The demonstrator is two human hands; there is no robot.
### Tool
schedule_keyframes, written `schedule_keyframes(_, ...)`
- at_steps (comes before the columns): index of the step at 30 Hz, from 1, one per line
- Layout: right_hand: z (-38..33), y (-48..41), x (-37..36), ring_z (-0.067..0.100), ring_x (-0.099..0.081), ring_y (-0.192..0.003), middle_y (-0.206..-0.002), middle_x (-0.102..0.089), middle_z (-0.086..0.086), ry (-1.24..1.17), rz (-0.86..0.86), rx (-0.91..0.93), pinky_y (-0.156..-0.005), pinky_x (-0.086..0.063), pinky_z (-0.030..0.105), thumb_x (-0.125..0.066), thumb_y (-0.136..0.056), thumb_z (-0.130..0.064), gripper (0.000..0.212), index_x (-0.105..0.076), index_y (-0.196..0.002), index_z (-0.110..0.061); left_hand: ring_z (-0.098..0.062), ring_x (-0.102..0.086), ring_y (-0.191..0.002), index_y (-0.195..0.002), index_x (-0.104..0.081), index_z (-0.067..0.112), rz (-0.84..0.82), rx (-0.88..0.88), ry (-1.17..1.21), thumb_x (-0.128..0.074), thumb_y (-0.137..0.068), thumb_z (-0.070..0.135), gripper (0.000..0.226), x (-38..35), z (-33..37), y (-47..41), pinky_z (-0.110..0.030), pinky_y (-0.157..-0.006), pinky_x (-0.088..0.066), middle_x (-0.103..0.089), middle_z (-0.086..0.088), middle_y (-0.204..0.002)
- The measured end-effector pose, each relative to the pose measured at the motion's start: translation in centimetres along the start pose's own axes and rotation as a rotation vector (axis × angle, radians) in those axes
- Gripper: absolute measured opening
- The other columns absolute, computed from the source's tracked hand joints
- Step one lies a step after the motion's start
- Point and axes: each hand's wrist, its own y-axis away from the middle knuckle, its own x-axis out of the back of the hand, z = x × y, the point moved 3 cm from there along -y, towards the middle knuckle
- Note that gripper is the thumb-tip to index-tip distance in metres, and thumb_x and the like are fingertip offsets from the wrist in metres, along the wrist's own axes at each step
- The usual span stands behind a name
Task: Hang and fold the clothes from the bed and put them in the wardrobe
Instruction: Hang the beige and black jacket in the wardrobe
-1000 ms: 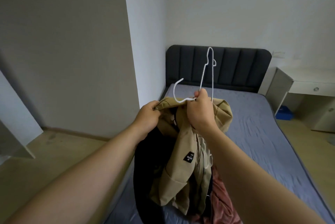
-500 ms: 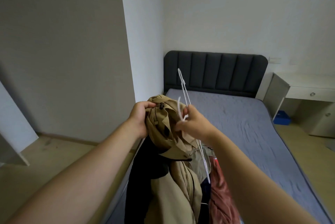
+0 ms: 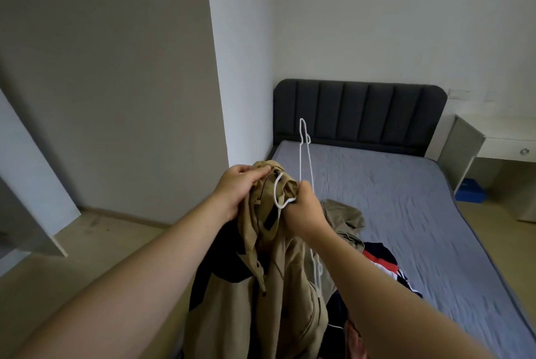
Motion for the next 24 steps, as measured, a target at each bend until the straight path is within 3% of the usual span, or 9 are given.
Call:
schedule_keyframes(3, -0.9, -0.8, 0.8, 0.017, -0.058, -0.075, -0.085, -0.060, -0.002, 0.102, 0.141, -0.035, -0.060, -0.049, 0.036, -0.056, -0.090, -0.029, 0.017, -0.042, -0.097, -0.024, -0.007, -0.058, -0.079, -0.094, -0.055, 0.021, 0.436, -0.359, -0.423, -0.071, -0.083, 0.057, 0.041, 2.2, -0.6, 1.2, -0.022, -0.062, -0.042, -0.059, 0.007, -0.090)
schedule_keyframes(5, -1.6, -1.3, 1.4, 0.017, -0.057, -0.072, -0.082, -0.058, -0.004, 0.213, 0.196, -0.036, -0.060, -0.049, 0.037, -0.056, -0.088, -0.031, 0.021, -0.039, -0.098, -0.026, -0.006, -0.054, -0.071, -0.083, -0.051, 0.025, 0.507, -0.461, -0.499, -0.060, -0.090, 0.056, 0.033, 3.3, -2.1, 2.2, -0.023, -0.056, -0.034, -0.056, 0.007, -0.081)
schedule_keyframes(7, -2.2, -1.7, 1.8, 0.018, -0.056, -0.072, -0.082, -0.057, -0.004, 0.304, 0.211, -0.048, -0.059, -0.045, 0.035, -0.055, -0.085, -0.033, 0.022, -0.040, -0.098, -0.023, -0.012, -0.057, -0.069, -0.079, -0.053, 0.026, 0.431, -0.406, -0.491, -0.058, -0.095, 0.045, 0.025, 4.1, -4.7, 2.1, -0.026, -0.056, -0.038, -0.061, 0.005, -0.076)
schedule_keyframes(10, -3.0, -2.1, 2.2, 0.022, -0.056, -0.075, -0.085, -0.056, -0.001, 0.387, 0.188, -0.084, -0.065, -0.046, 0.037, -0.052, -0.083, -0.034, 0.023, -0.045, -0.098, -0.018, -0.019, -0.065, -0.083, -0.085, -0.063, 0.024, 0.217, -0.157, -0.615, -0.059, -0.097, 0.023, 0.013, 4.8, -9.4, 1.6, -0.027, -0.064, -0.044, -0.068, 0.003, -0.084)
schedule_keyframes(16, -3.2, -2.1, 2.6, 0.023, -0.059, -0.075, -0.086, -0.060, 0.001, 0.476, 0.156, -0.136, -0.069, -0.054, 0.041, -0.051, -0.082, -0.033, 0.022, -0.051, -0.098, -0.018, -0.007, -0.063, -0.081, -0.085, -0.065, 0.029, -0.082, 0.097, -0.730, -0.054, -0.091, 0.000, 0.032, 4.5, -15.8, 2.6, -0.020, -0.070, -0.051, -0.068, 0.005, -0.088)
schedule_keyframes(18, -3.0, -2.2, 3.2, 0.024, -0.060, -0.075, -0.085, -0.060, 0.002, 0.469, 0.175, -0.163, -0.071, -0.056, 0.043, -0.051, -0.083, -0.033, 0.022, -0.053, -0.097, -0.017, -0.009, -0.060, -0.087, -0.094, -0.061, 0.029, -0.295, 0.246, -0.919, -0.067, -0.088, 0.009, 0.022, 4.3, -17.1, 2.9, -0.022, -0.073, -0.052, -0.063, 0.007, -0.099)
schedule_keyframes(20, -2.8, -2.2, 4.0, 0.025, -0.062, -0.075, -0.084, -0.063, 0.004, 0.452, 0.186, -0.180, -0.068, -0.056, 0.041, -0.052, -0.083, -0.035, 0.023, -0.055, -0.095, -0.015, -0.009, -0.057, -0.103, -0.118, -0.058, 0.031, -0.594, 0.426, -0.969, -0.087, -0.073, 0.038, 0.054, 3.7, -18.4, 3.7, -0.022, -0.080, -0.050, -0.058, 0.010, -0.116)
schedule_keyframes(21, -2.7, -2.3, 4.3, 0.025, -0.062, -0.074, -0.084, -0.063, 0.005, 0.439, 0.193, -0.187, -0.063, -0.054, 0.039, -0.053, -0.083, -0.034, 0.023, -0.056, -0.094, -0.014, -0.006, -0.059, -0.105, -0.119, -0.060, 0.036, -0.652, 0.476, -0.920, -0.089, -0.062, 0.055, 0.066, 3.3, -18.9, 4.0, -0.023, -0.083, -0.050, -0.060, 0.015, -0.118)
schedule_keyframes(24, -2.2, -2.4, 5.5, 0.022, -0.060, -0.067, -0.080, -0.063, 0.004, 0.397, 0.219, -0.216, -0.052, -0.041, 0.031, -0.055, -0.085, -0.031, 0.018, -0.057, -0.090, -0.014, 0.004, -0.068, -0.088, -0.096, -0.069, 0.053, -0.551, 0.400, -0.647, -0.079, -0.056, 0.079, 0.048, 2.0, -19.9, 4.0, -0.020, -0.073, -0.052, -0.072, 0.025, -0.099)
